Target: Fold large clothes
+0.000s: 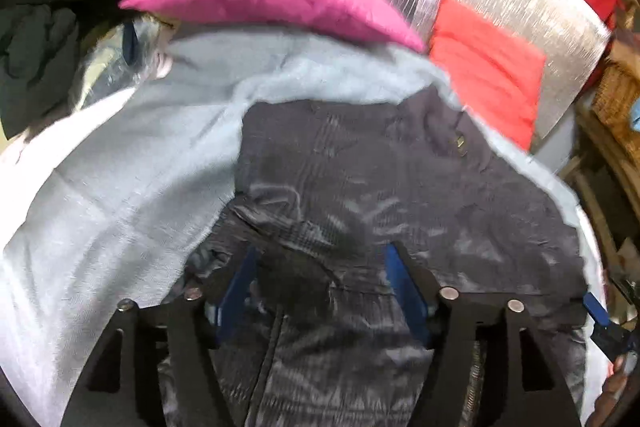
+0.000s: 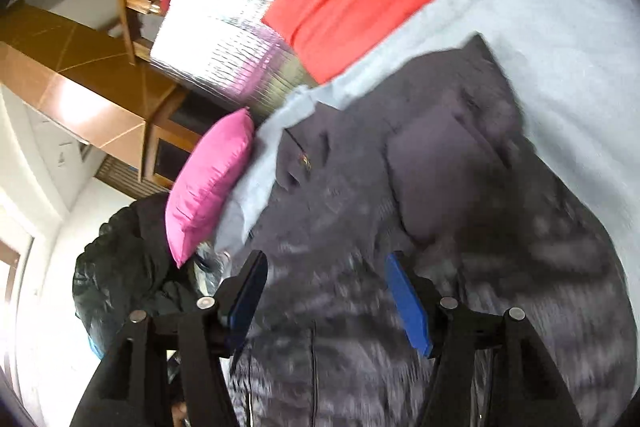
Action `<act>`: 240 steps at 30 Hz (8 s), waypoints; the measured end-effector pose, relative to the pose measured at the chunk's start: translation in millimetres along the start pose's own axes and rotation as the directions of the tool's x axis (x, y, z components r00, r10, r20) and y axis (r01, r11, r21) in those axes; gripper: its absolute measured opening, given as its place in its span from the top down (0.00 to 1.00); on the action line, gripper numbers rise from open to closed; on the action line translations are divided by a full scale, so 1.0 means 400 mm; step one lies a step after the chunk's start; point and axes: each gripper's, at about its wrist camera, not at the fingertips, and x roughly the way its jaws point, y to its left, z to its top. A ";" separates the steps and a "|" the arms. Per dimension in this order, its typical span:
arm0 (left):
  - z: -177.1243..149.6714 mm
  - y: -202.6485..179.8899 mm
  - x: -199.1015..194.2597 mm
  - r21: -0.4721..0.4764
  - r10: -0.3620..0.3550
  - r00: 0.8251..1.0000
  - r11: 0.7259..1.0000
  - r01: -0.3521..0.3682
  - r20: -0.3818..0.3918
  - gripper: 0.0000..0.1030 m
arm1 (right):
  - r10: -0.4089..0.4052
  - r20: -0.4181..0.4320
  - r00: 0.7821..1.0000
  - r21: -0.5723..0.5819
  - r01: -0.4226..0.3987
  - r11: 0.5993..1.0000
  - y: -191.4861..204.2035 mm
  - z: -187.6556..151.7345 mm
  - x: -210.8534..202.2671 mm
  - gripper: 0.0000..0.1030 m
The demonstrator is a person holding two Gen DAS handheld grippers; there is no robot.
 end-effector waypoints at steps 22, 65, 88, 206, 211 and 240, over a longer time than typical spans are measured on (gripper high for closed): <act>-0.067 0.065 -0.134 0.106 -0.022 0.999 0.994 0.019 0.030 0.24 | -0.015 0.014 1.000 -0.021 0.015 1.000 -0.045 -0.018 -0.091 0.32; -0.598 0.297 -0.426 0.016 -0.094 0.986 0.995 0.097 -0.138 0.23 | -0.173 -0.102 0.980 -0.027 0.171 0.985 -0.269 -0.570 -0.525 0.53; -0.606 0.259 -0.417 0.084 -0.048 0.989 0.995 0.060 -0.137 0.52 | -0.280 -0.145 0.949 -0.082 0.270 0.959 -0.258 -0.575 -0.500 0.77; -0.511 0.368 -0.750 0.120 -0.258 0.965 0.958 0.261 -0.045 0.93 | 0.050 -0.197 0.979 -0.049 -0.061 0.997 -0.200 -0.658 -0.782 0.87; -0.500 0.375 -0.765 0.130 -0.273 0.961 0.953 0.275 -0.040 0.93 | 0.057 -0.202 0.978 -0.069 -0.072 0.995 -0.193 -0.654 -0.804 0.87; -0.413 0.423 -0.760 -0.048 -0.422 0.905 0.904 0.424 0.050 0.93 | 0.236 -0.076 0.969 -0.027 -0.238 0.971 -0.153 -0.563 -0.825 0.87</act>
